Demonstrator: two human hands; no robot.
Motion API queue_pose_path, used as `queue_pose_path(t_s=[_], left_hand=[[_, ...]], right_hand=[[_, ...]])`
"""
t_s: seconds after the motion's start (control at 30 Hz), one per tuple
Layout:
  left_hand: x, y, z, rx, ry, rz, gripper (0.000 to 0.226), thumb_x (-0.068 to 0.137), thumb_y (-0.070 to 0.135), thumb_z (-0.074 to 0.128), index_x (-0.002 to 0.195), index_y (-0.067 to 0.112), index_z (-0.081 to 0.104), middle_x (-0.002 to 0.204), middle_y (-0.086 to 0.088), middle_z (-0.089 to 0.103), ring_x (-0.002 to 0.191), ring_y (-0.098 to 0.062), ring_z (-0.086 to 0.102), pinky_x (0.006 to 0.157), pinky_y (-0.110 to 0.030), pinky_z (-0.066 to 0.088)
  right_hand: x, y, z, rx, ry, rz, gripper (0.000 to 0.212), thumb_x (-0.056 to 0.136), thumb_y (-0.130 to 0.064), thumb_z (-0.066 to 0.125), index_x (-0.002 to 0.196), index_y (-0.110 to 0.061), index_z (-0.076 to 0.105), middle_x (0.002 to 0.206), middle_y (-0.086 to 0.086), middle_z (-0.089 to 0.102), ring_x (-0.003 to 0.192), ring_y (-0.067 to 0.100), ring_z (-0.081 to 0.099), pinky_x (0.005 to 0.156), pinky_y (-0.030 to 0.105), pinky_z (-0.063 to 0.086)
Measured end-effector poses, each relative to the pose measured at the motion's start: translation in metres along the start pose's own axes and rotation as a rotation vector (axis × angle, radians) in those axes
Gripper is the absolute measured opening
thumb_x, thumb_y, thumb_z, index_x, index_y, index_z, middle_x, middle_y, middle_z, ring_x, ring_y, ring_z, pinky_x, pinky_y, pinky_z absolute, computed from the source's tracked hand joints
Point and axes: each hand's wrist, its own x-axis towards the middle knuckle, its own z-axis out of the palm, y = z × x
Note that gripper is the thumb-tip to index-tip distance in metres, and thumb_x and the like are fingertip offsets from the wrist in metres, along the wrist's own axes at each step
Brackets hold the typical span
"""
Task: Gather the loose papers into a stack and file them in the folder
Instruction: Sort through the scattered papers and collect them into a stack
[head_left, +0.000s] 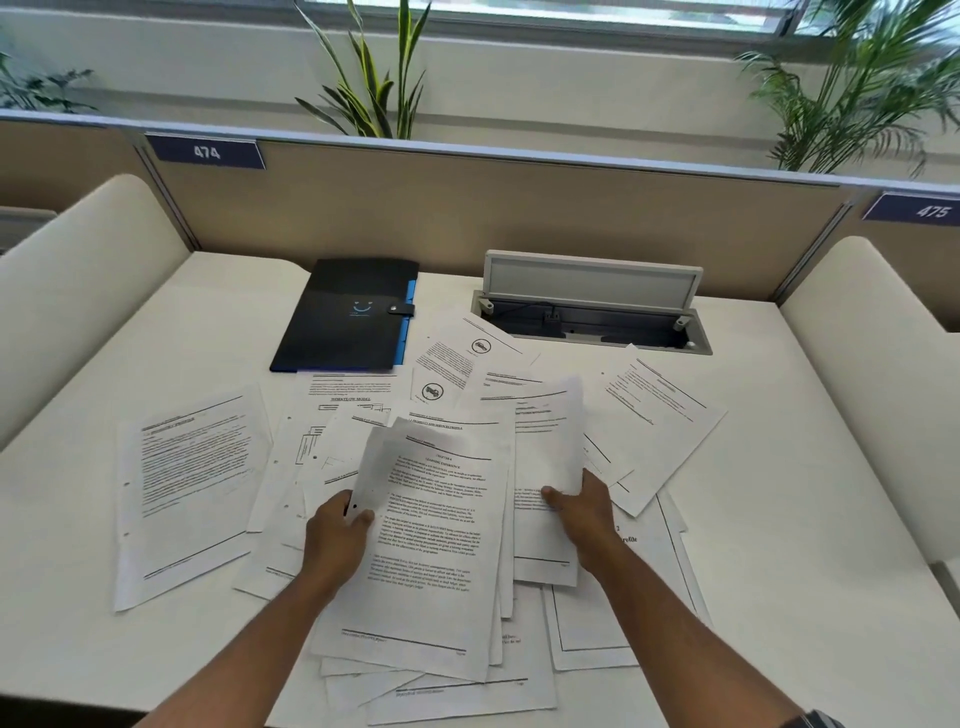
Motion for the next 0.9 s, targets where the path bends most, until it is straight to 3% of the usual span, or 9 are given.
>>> queue_pose_path(t_s=[0.27,0.4,0.6,0.7,0.9], left_hand=[[-0.002,0.003,-0.005,-0.087,0.041,-0.016,0.031,0.097,0.014,0.058,0.127,0.014,0.058,0.118,-0.003,0.064,0.098,-0.020,0.055,0.084,-0.035,0.046],[-0.005,0.004,-0.003,-0.164,0.018,-0.075,0.027,0.097,0.015,0.056,0.125,0.015,0.060,0.117,-0.006,0.066,0.104,-0.029,0.060,0.090,-0.043,0.051],[-0.015,-0.001,0.005,-0.247,-0.045,-0.129,0.030,0.099,0.011,0.052,0.128,0.011,0.059,0.118,-0.010,0.067,0.103,-0.029,0.062,0.091,-0.042,0.051],[-0.020,-0.002,0.009,-0.304,-0.073,-0.157,0.033,0.100,0.009,0.049,0.132,0.011,0.056,0.120,-0.010,0.066,0.108,-0.031,0.062,0.097,-0.048,0.051],[-0.026,0.008,0.013,-0.354,-0.119,-0.140,0.024,0.101,0.021,0.051,0.121,0.019,0.062,0.112,-0.005,0.071,0.105,-0.027,0.066,0.096,-0.052,0.052]], right_hand=[[0.002,0.006,-0.024,0.053,0.073,0.030,0.040,0.090,-0.013,0.079,0.128,-0.008,0.067,0.120,0.010,0.074,0.111,0.033,0.068,0.105,0.051,0.054],[-0.004,0.010,-0.028,0.090,0.019,0.063,0.038,0.093,-0.012,0.076,0.129,-0.008,0.066,0.122,0.010,0.073,0.112,0.033,0.068,0.105,0.051,0.054],[-0.017,0.013,-0.021,0.091,-0.131,0.106,0.034,0.093,-0.013,0.076,0.125,-0.008,0.069,0.114,0.010,0.077,0.101,0.029,0.074,0.096,0.050,0.060],[-0.022,0.016,-0.018,0.047,-0.166,0.118,0.036,0.088,-0.010,0.080,0.123,-0.010,0.070,0.113,0.009,0.077,0.102,0.030,0.074,0.095,0.049,0.060],[-0.033,0.017,-0.012,-0.035,-0.195,0.070,0.040,0.074,-0.008,0.090,0.109,-0.016,0.071,0.107,0.004,0.077,0.100,0.026,0.072,0.091,0.045,0.060]])
